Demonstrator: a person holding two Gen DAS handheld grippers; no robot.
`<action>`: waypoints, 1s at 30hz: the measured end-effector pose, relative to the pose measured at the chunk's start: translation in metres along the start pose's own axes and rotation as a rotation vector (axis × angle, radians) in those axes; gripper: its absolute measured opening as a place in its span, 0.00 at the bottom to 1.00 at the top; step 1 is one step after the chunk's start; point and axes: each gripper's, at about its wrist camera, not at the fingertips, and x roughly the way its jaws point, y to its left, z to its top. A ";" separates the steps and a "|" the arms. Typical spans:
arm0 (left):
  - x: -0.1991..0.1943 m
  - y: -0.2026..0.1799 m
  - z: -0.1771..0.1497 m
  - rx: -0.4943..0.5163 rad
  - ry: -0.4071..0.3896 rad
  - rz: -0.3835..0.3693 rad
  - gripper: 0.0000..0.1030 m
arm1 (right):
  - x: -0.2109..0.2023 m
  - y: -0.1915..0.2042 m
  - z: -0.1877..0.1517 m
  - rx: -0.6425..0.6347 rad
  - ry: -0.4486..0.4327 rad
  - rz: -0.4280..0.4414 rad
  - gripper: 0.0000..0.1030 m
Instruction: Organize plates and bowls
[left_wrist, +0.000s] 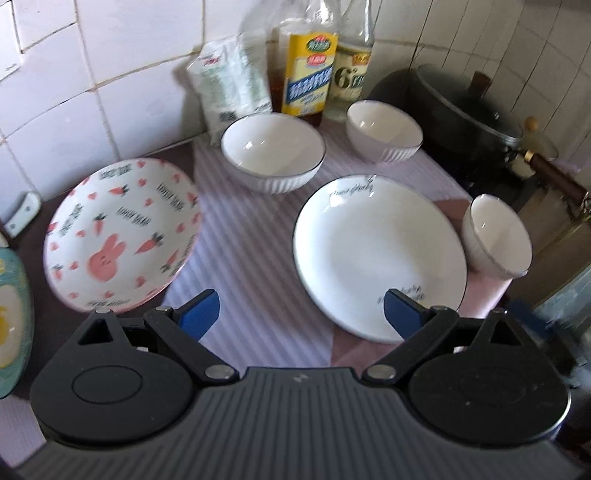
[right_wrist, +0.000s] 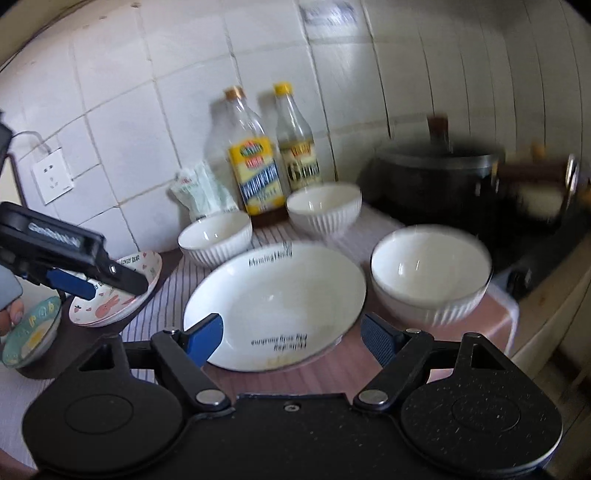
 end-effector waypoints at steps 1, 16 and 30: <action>0.005 -0.001 -0.001 0.009 -0.027 -0.013 0.94 | 0.000 0.000 0.000 0.000 0.000 0.000 0.76; 0.089 -0.014 0.004 0.111 -0.053 -0.062 0.94 | 0.057 -0.045 -0.013 0.224 0.049 0.011 0.33; 0.109 -0.003 0.006 -0.049 0.072 -0.048 0.28 | 0.065 -0.044 -0.012 0.279 0.076 0.019 0.23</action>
